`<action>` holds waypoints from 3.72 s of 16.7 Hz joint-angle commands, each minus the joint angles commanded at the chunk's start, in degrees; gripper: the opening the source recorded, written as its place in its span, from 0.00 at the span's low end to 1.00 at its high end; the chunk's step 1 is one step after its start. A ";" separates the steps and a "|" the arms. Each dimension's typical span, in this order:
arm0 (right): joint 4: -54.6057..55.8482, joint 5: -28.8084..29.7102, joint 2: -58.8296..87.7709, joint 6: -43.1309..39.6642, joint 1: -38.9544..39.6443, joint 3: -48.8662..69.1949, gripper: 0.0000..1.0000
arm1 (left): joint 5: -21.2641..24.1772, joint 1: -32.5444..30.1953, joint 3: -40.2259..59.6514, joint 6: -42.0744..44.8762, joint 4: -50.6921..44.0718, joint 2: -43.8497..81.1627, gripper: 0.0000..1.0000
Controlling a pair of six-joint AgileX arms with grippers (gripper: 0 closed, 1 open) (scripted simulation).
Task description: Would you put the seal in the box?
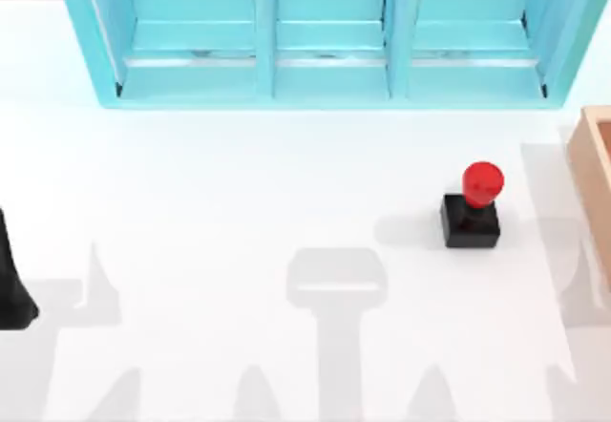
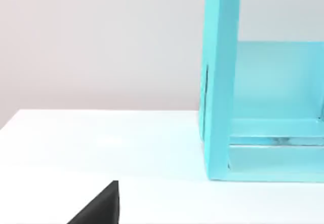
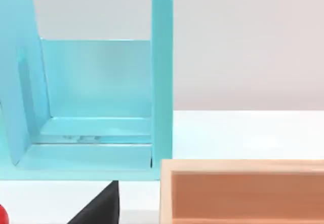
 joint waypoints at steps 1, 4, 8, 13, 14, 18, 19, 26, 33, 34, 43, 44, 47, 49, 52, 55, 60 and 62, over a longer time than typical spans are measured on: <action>0.00 0.00 0.00 0.00 0.00 0.00 1.00 | 0.00 0.00 0.00 0.00 0.00 0.00 1.00; -1.55 -0.15 1.72 0.77 0.39 1.62 1.00 | 0.00 0.00 0.00 0.00 0.00 0.00 1.00; -10.85 -0.55 12.30 5.48 2.56 10.85 1.00 | 0.00 0.00 0.00 0.00 0.00 0.00 1.00; -30.14 -0.21 36.68 14.08 6.98 29.93 1.00 | 0.00 0.00 0.00 0.00 0.00 0.00 1.00; -34.53 0.02 42.35 15.59 7.98 34.34 1.00 | 0.00 0.00 0.00 0.00 0.00 0.00 1.00; -52.42 1.16 66.34 20.39 12.03 52.90 1.00 | 0.00 0.00 0.00 0.00 0.00 0.00 1.00; -56.64 1.44 72.40 21.35 13.02 57.79 1.00 | 0.00 0.00 0.00 0.00 0.00 0.00 1.00; -77.53 1.92 106.97 24.47 19.03 91.60 1.00 | 0.00 0.00 0.00 0.00 0.00 0.00 1.00; -81.41 0.24 120.68 23.35 22.16 111.70 1.00 | 0.00 0.00 0.00 0.00 0.00 0.00 1.00; -81.40 0.13 120.94 23.32 22.28 112.30 1.00 | 0.00 0.00 0.00 0.00 0.00 0.00 1.00; -77.16 0.13 121.18 23.20 22.19 108.09 1.00 | 0.00 0.00 0.00 0.00 0.00 0.00 1.00; -74.66 0.14 121.43 23.24 22.21 105.90 1.00 | 0.00 0.00 0.00 0.00 0.00 0.00 1.00; -65.45 0.15 122.45 23.37 22.31 98.44 1.00 | 0.00 0.00 0.00 0.00 0.00 0.00 1.00; -61.45 0.15 123.02 23.46 22.39 94.68 1.00 | 0.00 0.00 0.00 0.00 0.00 0.00 1.00; -59.86 0.16 123.33 23.51 22.44 93.16 1.00 | 0.00 0.00 0.00 0.00 0.00 0.00 1.00; -59.86 0.16 123.33 23.51 22.44 93.16 0.92 | 0.00 0.00 0.00 0.00 0.00 0.00 1.00; -59.86 0.16 123.33 23.51 22.44 93.16 0.55 | 0.00 0.00 0.00 0.00 0.00 0.00 1.00; -59.86 0.16 123.33 23.51 22.44 93.16 0.40 | 0.00 0.00 0.00 0.00 0.00 0.00 1.00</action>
